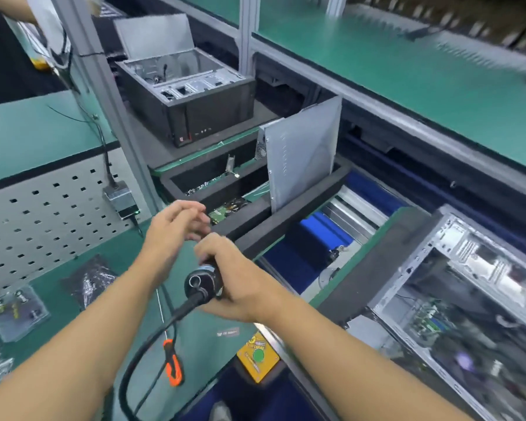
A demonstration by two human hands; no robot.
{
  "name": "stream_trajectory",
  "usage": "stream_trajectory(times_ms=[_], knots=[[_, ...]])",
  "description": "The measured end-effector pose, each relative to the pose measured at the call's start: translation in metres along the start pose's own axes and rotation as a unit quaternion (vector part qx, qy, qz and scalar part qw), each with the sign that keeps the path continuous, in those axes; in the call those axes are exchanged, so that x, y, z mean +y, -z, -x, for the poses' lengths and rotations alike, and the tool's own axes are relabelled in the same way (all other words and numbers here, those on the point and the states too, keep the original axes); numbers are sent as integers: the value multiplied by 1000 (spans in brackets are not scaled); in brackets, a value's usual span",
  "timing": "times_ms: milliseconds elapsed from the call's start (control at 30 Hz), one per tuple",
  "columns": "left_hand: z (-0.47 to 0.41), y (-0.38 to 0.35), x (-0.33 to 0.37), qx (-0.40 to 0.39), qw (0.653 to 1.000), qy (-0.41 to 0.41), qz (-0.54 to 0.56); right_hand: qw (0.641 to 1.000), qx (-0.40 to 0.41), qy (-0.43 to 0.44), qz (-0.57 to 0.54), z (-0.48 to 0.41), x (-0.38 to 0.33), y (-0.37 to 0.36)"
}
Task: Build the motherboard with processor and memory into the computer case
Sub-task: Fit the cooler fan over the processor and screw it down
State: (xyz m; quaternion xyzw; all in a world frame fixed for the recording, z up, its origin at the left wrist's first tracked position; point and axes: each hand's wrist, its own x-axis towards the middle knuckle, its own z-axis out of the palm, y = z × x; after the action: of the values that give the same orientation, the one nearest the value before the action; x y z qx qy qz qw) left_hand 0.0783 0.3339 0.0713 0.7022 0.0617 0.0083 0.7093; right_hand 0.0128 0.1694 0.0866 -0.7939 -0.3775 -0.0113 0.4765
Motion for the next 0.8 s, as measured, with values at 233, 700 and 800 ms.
stream_trajectory(times_ms=[233, 700, 800], knots=[[13, -55, 128, -138, 977, -139, 84, 971, 221, 17, 86, 3, -31, 112], [110, -192, 193, 17, 765, -626, -148, 867, 421, -75, 256, 98, -47, 243], [119, -223, 183, -35, 725, -665, -174, 847, 450, -118, 258, 121, -48, 252]])
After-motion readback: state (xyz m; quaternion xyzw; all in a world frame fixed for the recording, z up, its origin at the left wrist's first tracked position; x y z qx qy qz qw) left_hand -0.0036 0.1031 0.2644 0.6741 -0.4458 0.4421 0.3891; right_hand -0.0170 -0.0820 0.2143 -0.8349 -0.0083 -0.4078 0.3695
